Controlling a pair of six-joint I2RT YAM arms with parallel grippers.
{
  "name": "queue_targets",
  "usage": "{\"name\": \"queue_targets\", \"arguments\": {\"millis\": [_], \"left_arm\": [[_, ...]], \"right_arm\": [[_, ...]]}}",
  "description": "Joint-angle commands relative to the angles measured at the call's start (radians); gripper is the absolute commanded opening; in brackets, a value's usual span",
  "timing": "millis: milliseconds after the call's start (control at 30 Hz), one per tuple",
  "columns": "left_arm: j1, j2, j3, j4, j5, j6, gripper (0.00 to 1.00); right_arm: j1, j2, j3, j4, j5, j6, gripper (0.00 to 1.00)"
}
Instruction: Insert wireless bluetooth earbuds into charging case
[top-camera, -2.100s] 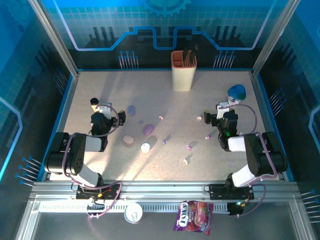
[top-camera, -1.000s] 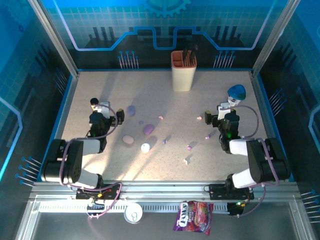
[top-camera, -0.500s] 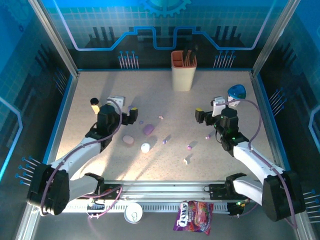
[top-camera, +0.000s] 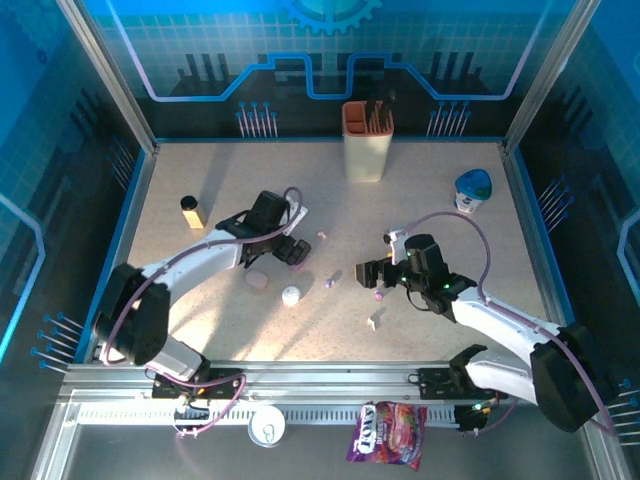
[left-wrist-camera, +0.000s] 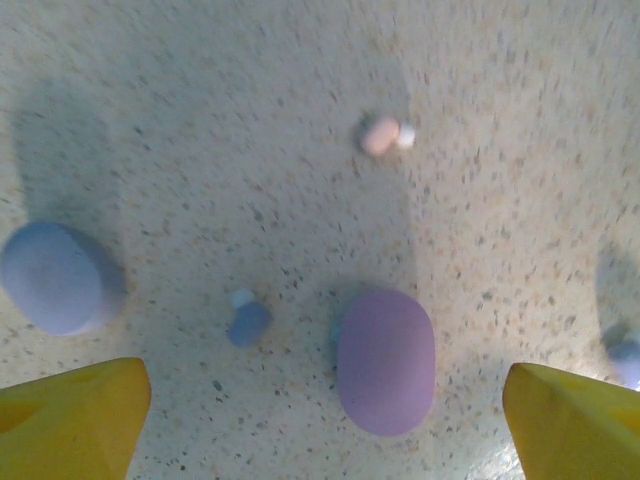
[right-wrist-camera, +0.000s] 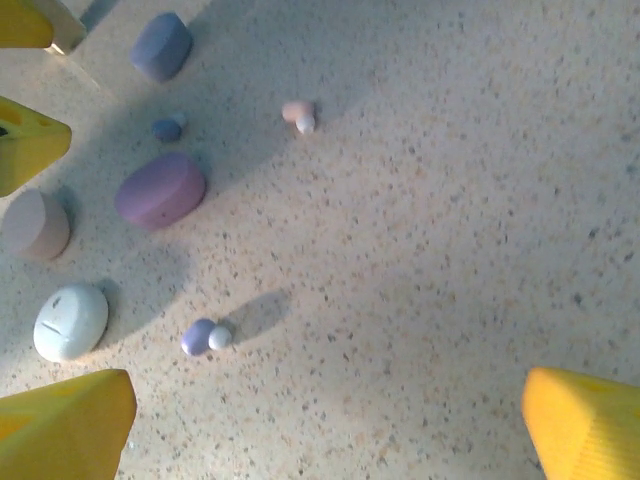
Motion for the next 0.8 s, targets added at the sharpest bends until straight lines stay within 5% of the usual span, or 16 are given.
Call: {"name": "queue_targets", "arguments": {"millis": [0, 567, 767], "left_arm": [[-0.01, 0.068, 0.07, -0.175, 0.027, 0.022, 0.86], [-0.02, 0.331, 0.221, -0.263, 0.067, -0.043, 0.7], [-0.02, 0.354, 0.212, -0.249, 0.091, -0.052, 0.5]], "right_arm": [[0.01, 0.003, -0.02, -0.015, -0.014, 0.034, 1.0], [0.007, 0.023, -0.02, -0.034, 0.055, 0.016, 1.0], [0.006, 0.023, -0.014, -0.034, 0.066, 0.03, 1.0]]}}
